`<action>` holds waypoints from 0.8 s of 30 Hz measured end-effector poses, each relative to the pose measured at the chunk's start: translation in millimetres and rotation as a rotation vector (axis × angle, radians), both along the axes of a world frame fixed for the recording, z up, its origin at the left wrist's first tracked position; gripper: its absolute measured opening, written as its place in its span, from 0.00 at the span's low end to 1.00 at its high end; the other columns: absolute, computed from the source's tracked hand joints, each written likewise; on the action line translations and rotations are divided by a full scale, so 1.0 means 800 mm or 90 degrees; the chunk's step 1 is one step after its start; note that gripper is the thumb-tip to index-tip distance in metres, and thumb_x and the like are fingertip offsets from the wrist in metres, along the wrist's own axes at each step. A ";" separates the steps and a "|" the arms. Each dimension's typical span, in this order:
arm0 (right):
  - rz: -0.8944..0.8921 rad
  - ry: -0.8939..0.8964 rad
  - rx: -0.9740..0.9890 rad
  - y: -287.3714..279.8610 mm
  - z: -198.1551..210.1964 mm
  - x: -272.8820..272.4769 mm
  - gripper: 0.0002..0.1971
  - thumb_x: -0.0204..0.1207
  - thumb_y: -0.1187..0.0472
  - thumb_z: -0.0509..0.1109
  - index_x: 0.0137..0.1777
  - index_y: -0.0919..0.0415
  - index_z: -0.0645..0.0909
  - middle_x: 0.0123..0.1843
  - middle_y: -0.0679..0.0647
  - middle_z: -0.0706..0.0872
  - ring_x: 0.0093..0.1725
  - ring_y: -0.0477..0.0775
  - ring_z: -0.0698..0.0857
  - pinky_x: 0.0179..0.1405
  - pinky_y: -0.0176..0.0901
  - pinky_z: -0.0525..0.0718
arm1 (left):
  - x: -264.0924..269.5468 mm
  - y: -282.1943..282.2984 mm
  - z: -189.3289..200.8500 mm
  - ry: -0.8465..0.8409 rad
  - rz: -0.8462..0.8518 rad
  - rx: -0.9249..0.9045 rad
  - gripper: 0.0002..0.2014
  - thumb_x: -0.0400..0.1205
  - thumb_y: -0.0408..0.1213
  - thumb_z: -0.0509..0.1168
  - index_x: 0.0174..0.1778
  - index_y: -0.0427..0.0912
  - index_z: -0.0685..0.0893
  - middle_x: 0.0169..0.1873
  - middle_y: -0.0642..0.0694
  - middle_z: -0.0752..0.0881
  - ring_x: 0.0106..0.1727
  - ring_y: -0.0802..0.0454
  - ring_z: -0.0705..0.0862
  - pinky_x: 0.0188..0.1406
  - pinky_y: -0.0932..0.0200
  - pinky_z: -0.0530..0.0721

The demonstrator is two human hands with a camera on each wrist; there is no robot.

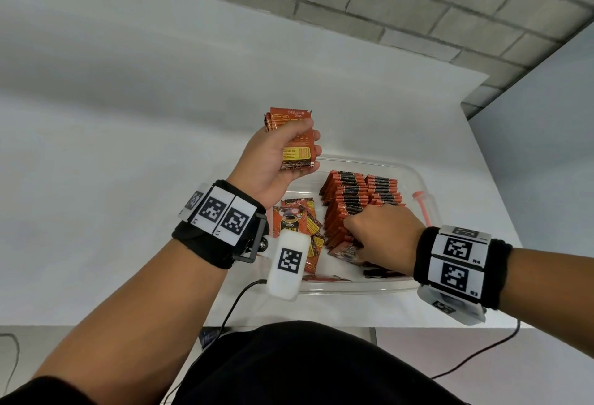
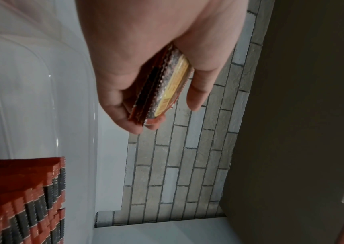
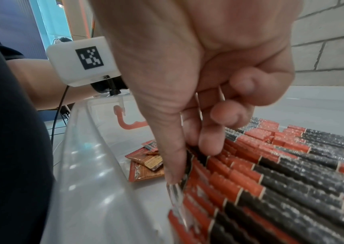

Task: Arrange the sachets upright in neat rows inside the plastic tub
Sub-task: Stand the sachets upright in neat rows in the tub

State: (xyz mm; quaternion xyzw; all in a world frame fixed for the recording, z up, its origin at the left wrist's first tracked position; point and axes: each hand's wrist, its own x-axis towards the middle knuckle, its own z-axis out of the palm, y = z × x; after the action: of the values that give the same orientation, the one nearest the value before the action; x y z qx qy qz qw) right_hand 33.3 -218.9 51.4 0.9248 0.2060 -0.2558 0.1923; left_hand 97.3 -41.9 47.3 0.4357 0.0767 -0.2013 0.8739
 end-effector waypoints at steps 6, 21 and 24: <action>-0.041 -0.001 0.075 -0.012 0.013 0.006 0.13 0.73 0.52 0.71 0.38 0.55 0.70 0.32 0.47 0.72 0.34 0.51 0.74 0.24 0.39 0.64 | -0.002 -0.003 -0.002 0.046 -0.014 -0.018 0.06 0.82 0.34 0.61 0.52 0.37 0.80 0.40 0.41 0.86 0.37 0.48 0.86 0.38 0.53 0.87; -0.136 0.015 0.130 -0.030 0.016 0.001 0.18 0.67 0.41 0.77 0.40 0.53 0.75 0.42 0.48 0.85 0.45 0.52 0.83 0.51 0.52 0.79 | -0.010 -0.017 0.002 0.031 -0.068 0.006 0.07 0.82 0.29 0.62 0.54 0.34 0.80 0.41 0.37 0.88 0.42 0.42 0.90 0.44 0.47 0.90; -0.140 0.019 0.156 -0.034 0.011 0.002 0.18 0.66 0.43 0.78 0.38 0.54 0.75 0.40 0.50 0.84 0.42 0.54 0.83 0.45 0.51 0.81 | -0.011 -0.019 0.001 0.036 -0.066 0.008 0.07 0.82 0.29 0.63 0.55 0.35 0.80 0.42 0.38 0.88 0.43 0.43 0.89 0.45 0.46 0.90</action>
State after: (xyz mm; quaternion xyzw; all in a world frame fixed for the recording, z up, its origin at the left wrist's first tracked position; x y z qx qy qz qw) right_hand 34.8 -246.3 59.9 0.9543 0.1362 -0.2621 0.0459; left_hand 88.3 -56.9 48.3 0.4384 0.0798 -0.2581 0.8572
